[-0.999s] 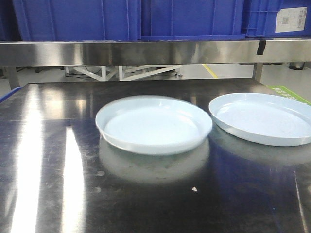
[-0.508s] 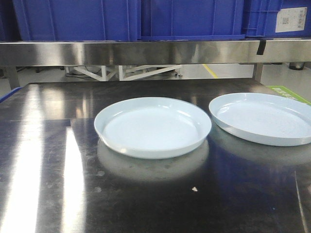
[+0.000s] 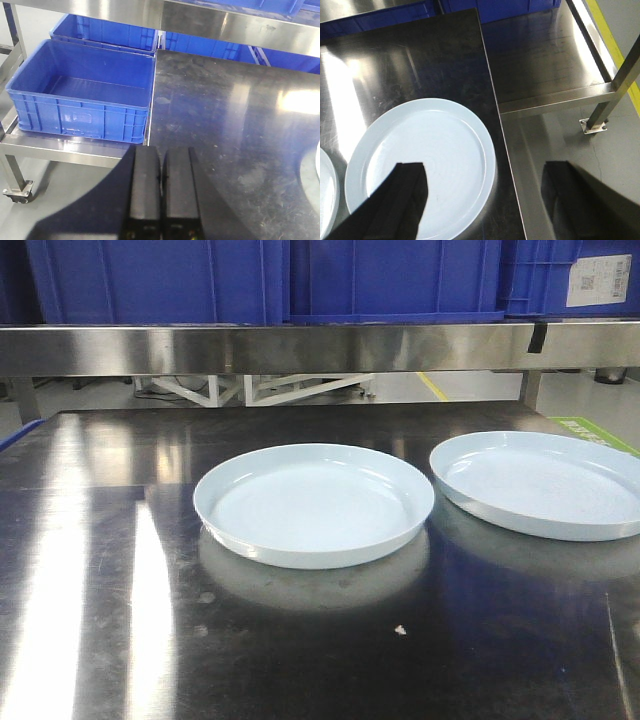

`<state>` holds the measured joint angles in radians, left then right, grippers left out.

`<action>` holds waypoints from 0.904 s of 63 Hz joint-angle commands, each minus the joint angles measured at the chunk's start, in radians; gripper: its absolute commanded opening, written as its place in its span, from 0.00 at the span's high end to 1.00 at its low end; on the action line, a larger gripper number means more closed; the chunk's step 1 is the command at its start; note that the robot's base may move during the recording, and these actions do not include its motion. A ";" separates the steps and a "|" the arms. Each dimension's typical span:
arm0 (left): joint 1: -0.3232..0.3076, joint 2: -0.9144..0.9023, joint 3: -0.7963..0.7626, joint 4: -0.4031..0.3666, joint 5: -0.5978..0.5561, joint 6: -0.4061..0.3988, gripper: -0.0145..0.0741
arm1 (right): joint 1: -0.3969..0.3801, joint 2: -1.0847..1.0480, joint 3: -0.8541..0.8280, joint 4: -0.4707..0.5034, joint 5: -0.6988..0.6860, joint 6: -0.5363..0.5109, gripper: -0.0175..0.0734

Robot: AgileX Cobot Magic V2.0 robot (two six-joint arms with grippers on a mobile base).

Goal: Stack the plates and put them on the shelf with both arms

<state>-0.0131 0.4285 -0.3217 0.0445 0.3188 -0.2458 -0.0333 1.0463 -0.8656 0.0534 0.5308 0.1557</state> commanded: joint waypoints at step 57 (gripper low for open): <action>-0.005 0.002 -0.026 0.003 -0.085 -0.011 0.73 | 0.003 0.146 -0.035 0.011 0.020 -0.013 0.43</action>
<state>-0.0131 0.4285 -0.3217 0.0469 0.3174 -0.2458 -0.0333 1.1805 -0.8656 0.0601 0.5961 0.1557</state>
